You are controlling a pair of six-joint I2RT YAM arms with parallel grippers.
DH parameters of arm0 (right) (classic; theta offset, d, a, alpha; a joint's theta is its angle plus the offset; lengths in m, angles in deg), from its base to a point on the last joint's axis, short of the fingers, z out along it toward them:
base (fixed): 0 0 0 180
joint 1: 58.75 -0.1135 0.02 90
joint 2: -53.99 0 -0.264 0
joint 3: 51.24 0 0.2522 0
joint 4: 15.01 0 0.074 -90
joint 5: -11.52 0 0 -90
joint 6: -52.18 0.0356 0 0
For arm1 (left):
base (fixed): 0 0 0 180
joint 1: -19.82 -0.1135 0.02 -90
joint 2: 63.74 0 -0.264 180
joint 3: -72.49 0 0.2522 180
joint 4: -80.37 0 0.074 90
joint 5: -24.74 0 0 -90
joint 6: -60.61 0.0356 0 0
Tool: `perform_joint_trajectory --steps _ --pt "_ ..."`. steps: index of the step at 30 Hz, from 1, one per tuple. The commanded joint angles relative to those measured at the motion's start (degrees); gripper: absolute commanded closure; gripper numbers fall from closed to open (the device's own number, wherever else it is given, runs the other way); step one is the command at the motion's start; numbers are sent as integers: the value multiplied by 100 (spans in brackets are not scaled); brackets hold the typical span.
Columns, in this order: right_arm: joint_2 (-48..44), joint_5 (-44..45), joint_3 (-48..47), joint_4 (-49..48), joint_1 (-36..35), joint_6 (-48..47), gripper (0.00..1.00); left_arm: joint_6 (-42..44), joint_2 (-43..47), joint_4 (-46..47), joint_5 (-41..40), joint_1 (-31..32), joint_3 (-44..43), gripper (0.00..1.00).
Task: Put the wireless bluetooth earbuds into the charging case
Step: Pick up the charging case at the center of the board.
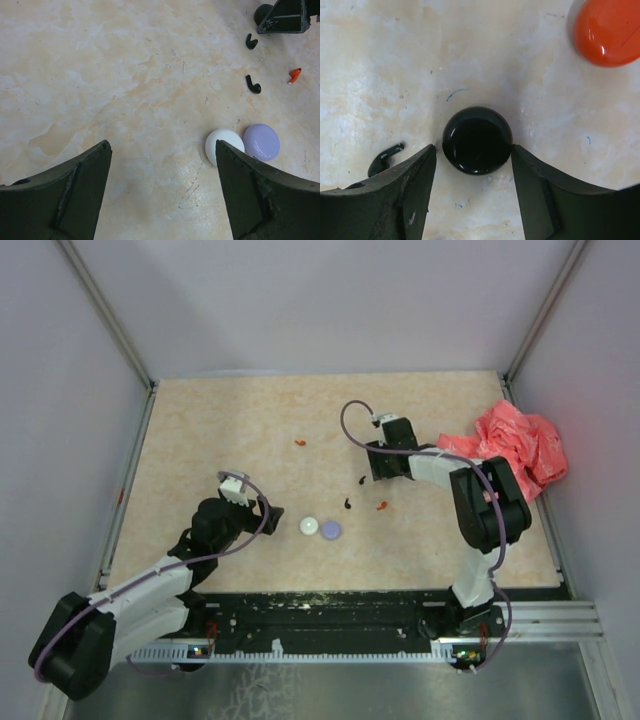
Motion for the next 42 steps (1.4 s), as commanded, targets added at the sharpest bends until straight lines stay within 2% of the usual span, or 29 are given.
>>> perform_joint_trajectory --steps 1,11,22,31,42 --pt "187 -45 -281 -134 -7 -70 40 -11 -29 168 71 4 10 12" --pt "-52 -72 -195 -118 -44 -144 53 -128 -106 331 248 1 -74 12" --pt "-1278 -105 3 149 -644 -463 54 -501 125 212 703 0 -458 13" --pt "-2377 -281 233 326 -1674 -1207 53 -960 99 -199 1326 -18 -994 15" --pt "-3077 -334 188 670 -2960 -2523 52 -1538 235 -706 2278 -50 -1524 20"
